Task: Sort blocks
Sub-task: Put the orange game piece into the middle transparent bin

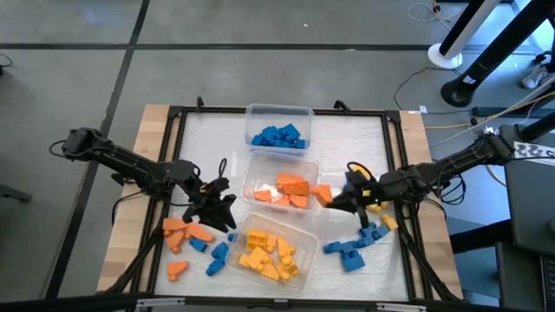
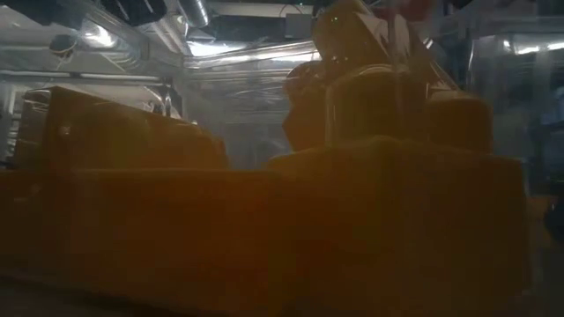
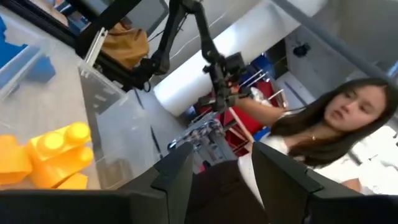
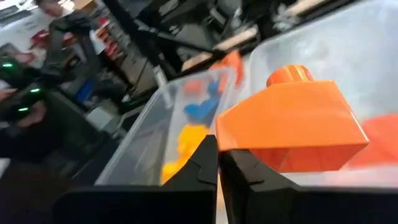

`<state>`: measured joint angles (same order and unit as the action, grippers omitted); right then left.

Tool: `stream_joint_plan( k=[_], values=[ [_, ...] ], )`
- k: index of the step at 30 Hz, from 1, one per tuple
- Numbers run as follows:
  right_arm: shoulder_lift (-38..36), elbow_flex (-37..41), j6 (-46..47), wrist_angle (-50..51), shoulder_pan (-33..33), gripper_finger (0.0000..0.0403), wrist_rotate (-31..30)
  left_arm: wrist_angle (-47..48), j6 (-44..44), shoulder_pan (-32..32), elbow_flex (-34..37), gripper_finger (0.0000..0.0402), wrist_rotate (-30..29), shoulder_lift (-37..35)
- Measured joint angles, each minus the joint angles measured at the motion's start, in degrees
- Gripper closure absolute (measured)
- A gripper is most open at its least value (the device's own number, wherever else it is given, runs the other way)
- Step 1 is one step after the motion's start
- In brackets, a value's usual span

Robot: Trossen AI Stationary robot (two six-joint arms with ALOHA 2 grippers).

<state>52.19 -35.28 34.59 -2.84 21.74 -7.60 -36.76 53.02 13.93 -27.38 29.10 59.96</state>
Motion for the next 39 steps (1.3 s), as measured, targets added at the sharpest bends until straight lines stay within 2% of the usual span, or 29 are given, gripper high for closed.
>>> stream_joint_plan(
  k=[4,9,15,19,22,25,31,35,39],
  values=[
    [3.39,-0.05,-2.25,-3.54,0.0,0.0395,-3.74,-0.46,1.98,0.48,-0.04,0.0247,-3.22,-1.14],
    [8.97,-0.05,-2.34,-5.73,-0.13,0.0394,-8.92,-0.03,-1.88,0.85,-0.04,0.0247,-6.53,-1.03],
    [15.99,-0.05,-2.37,-12.65,-2.39,0.0394,-9.42,0.19,-3.85,0.81,-0.04,0.0247,-8.12,-1.03],
    [19.65,-0.05,-5.67,-18.83,-4.78,0.0391,-9.18,0.32,-4.5,0.81,-0.04,0.0247,-8.1,-1.0],
    [21.04,-0.05,-6.6,-21.62,-7.02,0.0371,-5.25,0.45,-5.28,0.81,-0.04,0.0247,-8.28,-1.0],
    [21.55,-0.05,-6.58,-22.45,-9.24,0.0331,-1.56,1.54,-5.21,0.81,-0.04,0.0247,-8.52,-1.0],
    [21.55,-0.03,-6.46,-24.52,-12.16,0.0263,-0.76,3.83,-5.25,0.81,-0.02,0.0247,-8.54,-0.98],
    [21.53,-0.05,-8.15,-29.41,-12.04,0.0252,-0.83,4.84,-7.46,0.81,-0.02,0.0247,-8.54,-0.99],
    [21.53,-0.04,-7.93,-29.75,-12.04,0.0254,-0.83,4.92,-9.83,0.73,-0.02,0.0247,-8.54,-0.98]
  ],
)
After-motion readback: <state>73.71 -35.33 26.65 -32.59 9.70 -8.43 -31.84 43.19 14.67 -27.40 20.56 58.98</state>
